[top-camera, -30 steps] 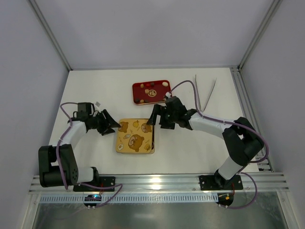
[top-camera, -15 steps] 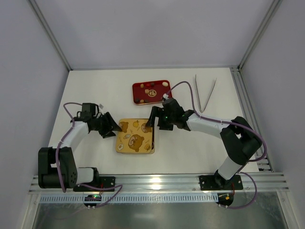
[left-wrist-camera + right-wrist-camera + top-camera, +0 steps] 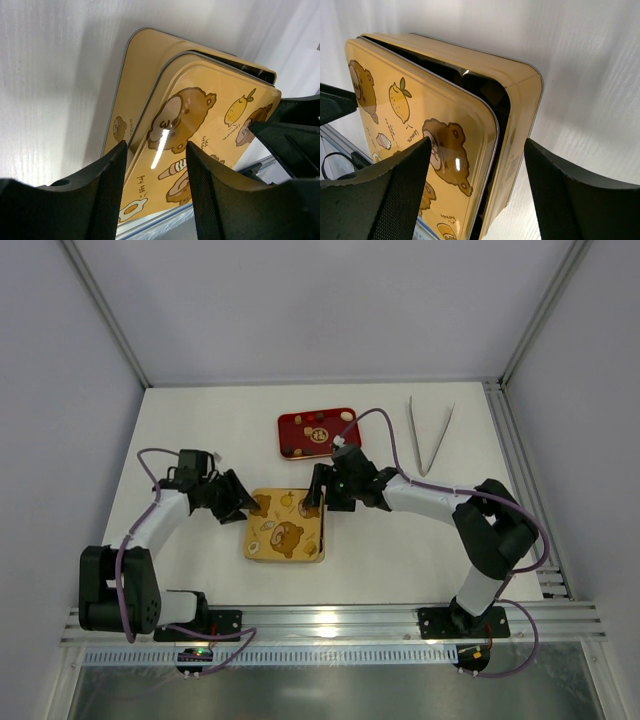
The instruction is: Pack the chocolate
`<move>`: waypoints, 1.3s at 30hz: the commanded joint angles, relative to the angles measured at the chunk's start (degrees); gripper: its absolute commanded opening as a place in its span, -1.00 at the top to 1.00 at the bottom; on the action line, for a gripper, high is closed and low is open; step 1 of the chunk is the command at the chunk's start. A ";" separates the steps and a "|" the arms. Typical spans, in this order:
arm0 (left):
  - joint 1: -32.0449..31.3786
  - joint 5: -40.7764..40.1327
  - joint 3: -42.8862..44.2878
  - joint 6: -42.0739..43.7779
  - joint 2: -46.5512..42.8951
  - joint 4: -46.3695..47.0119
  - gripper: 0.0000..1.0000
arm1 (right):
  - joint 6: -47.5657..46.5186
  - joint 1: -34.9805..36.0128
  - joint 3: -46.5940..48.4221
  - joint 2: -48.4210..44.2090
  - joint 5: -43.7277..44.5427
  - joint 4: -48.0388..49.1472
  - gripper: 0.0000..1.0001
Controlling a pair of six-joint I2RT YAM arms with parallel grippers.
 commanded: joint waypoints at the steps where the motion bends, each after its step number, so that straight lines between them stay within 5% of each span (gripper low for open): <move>1: -1.30 -1.21 2.24 -1.46 1.35 0.69 0.00 | -1.41 0.32 2.77 0.03 1.74 -0.53 -0.50; 12: -3.67 -2.44 5.49 -3.13 4.60 1.30 0.01 | -3.51 0.32 6.81 1.61 2.88 -4.31 -0.32; 39: -4.03 -12.20 1.36 -5.15 13.48 2.88 0.04 | -4.57 -0.03 6.98 6.62 3.15 -6.51 -0.32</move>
